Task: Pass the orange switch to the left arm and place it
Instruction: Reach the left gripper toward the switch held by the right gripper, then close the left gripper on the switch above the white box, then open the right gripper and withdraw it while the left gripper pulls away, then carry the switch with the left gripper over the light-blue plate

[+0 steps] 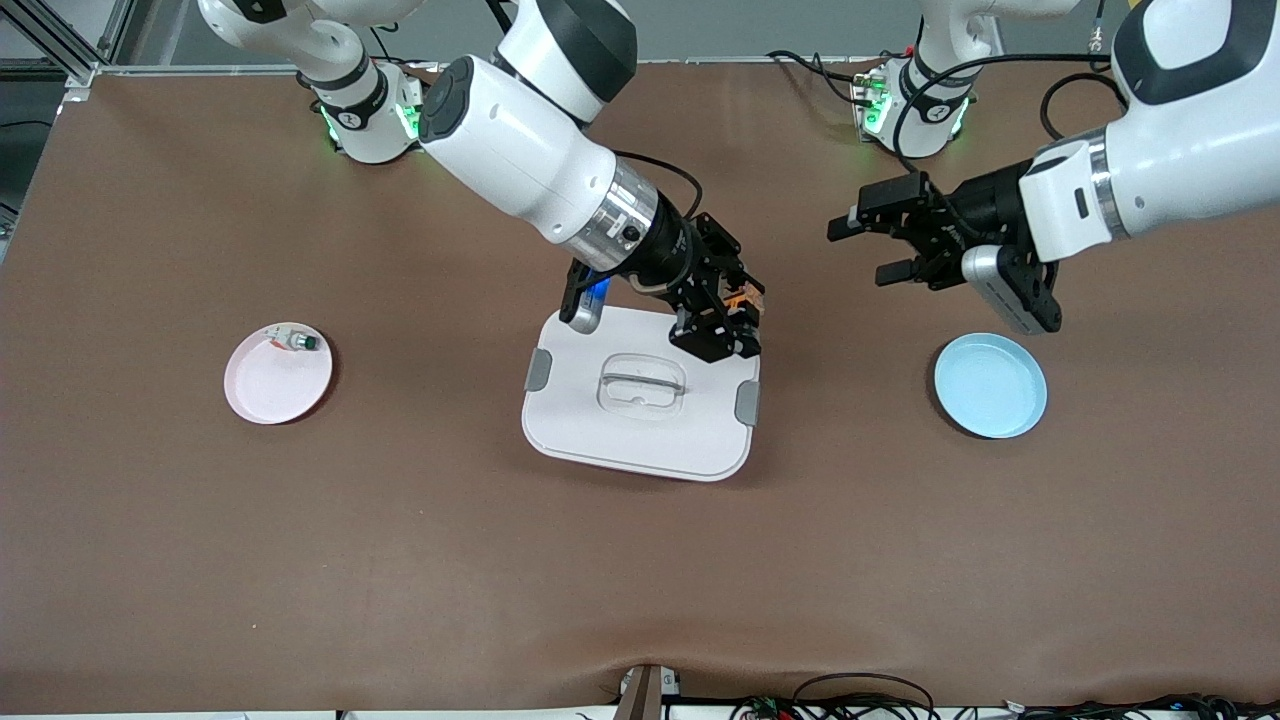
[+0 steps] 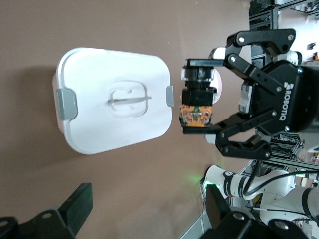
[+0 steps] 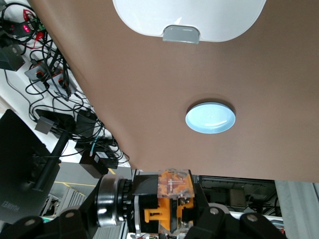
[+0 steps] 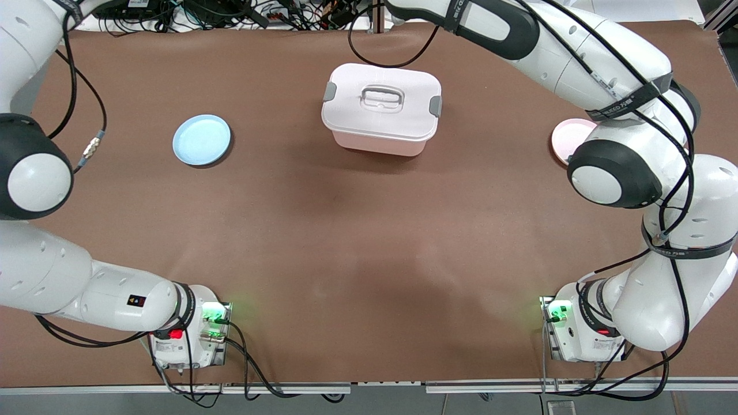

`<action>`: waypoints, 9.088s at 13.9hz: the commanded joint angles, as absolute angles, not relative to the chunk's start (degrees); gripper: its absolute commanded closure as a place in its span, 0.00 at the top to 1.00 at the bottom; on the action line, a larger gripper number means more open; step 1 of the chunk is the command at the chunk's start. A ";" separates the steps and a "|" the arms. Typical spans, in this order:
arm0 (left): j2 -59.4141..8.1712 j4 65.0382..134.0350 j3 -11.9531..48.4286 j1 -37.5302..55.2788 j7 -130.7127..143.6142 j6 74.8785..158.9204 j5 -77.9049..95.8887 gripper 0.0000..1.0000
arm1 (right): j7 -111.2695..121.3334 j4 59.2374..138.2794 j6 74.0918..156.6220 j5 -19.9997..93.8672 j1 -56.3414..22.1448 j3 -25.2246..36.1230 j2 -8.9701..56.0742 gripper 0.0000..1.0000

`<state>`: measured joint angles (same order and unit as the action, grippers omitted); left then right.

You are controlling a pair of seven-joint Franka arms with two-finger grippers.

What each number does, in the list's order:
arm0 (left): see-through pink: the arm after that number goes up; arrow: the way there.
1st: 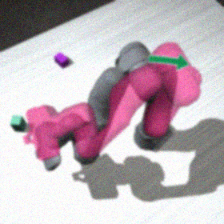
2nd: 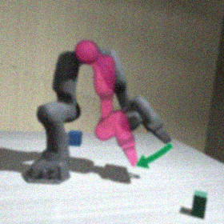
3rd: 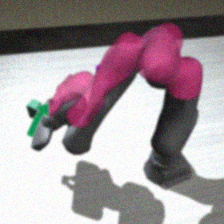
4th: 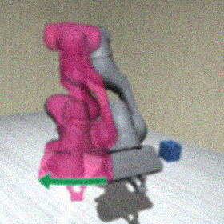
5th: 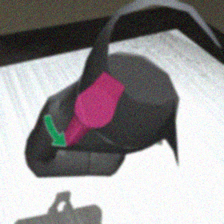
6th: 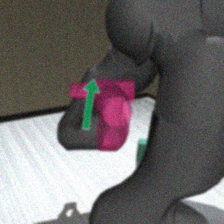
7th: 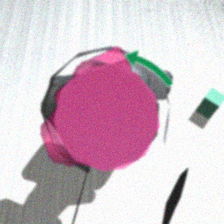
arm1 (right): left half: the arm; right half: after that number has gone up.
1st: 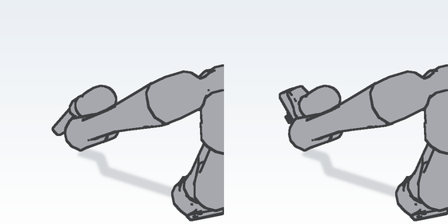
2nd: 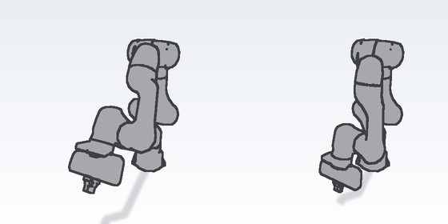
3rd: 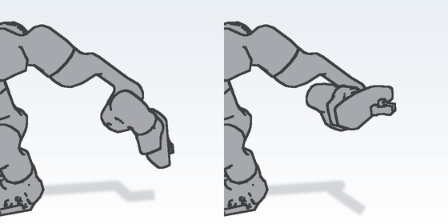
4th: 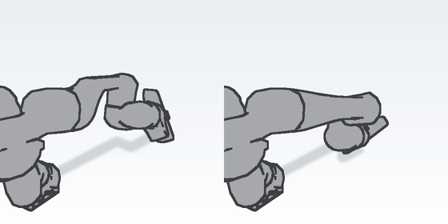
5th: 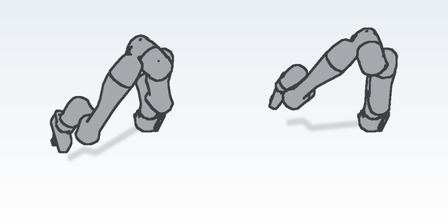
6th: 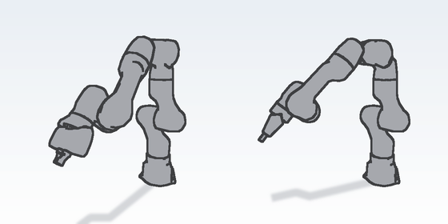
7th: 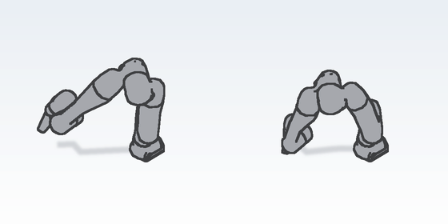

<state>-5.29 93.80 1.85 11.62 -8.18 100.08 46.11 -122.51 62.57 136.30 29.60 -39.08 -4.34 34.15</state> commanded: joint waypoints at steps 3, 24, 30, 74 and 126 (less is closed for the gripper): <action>-7.38 92.55 2.99 12.65 -9.84 107.82 51.59 1.00 | -124.28 59.94 137.55 30.32 -40.16 -4.31 36.03 0.00; -12.30 94.13 3.25 16.52 -18.19 117.69 51.50 1.00 | -130.52 59.85 135.35 30.32 -41.31 -4.04 37.35 0.00; -12.39 94.48 3.34 17.05 -18.28 117.77 51.68 1.00 | -131.31 59.85 135.26 30.32 -41.31 -3.87 37.27 0.00; -7.13 93.69 2.81 10.73 -18.19 107.06 40.45 0.03 | -111.64 59.85 111.29 28.40 -34.55 -3.69 37.00 1.00; -10.71 122.87 7.03 -9.05 84.82 133.85 -5.54 0.00 | -5.71 64.16 64.42 -0.61 3.25 -3.78 20.39 1.00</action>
